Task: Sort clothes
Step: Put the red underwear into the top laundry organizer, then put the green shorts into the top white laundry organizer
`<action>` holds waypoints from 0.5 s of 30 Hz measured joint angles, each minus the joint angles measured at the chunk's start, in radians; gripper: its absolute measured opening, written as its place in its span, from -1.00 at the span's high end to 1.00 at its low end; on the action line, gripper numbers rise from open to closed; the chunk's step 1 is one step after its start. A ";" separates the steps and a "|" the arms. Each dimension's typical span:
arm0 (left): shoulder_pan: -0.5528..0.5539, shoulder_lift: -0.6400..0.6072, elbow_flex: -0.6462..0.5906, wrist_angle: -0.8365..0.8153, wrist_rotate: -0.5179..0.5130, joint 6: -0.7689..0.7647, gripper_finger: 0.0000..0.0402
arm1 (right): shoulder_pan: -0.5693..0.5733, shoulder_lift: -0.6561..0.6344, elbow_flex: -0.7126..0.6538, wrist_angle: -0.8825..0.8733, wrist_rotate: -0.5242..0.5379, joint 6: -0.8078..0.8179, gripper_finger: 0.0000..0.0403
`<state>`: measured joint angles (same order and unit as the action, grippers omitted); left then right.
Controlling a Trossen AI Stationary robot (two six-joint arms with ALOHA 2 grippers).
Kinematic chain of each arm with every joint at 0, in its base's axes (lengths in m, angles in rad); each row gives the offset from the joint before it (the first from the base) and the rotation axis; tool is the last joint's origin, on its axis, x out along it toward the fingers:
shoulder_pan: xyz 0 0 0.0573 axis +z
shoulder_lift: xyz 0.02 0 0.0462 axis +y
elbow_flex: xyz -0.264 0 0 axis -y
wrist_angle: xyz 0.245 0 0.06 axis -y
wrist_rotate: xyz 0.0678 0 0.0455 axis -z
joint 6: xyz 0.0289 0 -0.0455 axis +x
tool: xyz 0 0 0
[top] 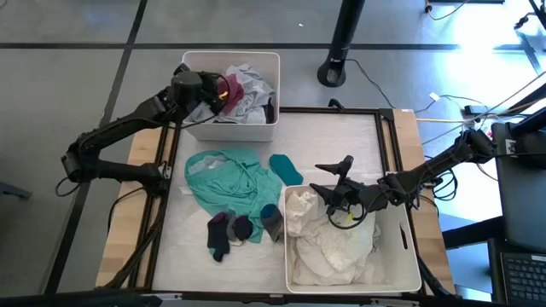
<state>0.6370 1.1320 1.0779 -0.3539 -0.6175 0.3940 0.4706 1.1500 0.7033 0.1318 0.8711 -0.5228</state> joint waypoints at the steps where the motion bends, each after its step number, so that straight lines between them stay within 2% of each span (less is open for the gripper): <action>1: -0.002 0.000 0.024 -0.038 0.000 -0.021 0.25 | 0.000 0.000 0.000 0.000 0.000 0.000 -0.54; 5: -0.025 -0.001 0.140 -0.197 0.004 -0.107 0.01 | 0.000 0.000 0.000 0.000 0.000 0.001 -0.54; 8: -0.053 -0.014 0.218 -0.289 0.048 -0.186 -0.12 | 0.000 0.000 0.000 0.000 0.000 0.001 -0.54; 12: -0.106 -0.043 0.276 -0.339 0.139 -0.265 -0.20 | 0.000 0.000 0.000 0.000 0.000 0.001 -0.54; 15: -0.159 -0.071 0.283 -0.349 0.264 -0.318 -0.21 | 0.000 0.000 0.000 -0.001 0.000 0.001 -0.54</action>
<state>0.4776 1.0611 1.3613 -0.7027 -0.3540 0.0755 0.4706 1.1500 0.7033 0.1312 0.8707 -0.5220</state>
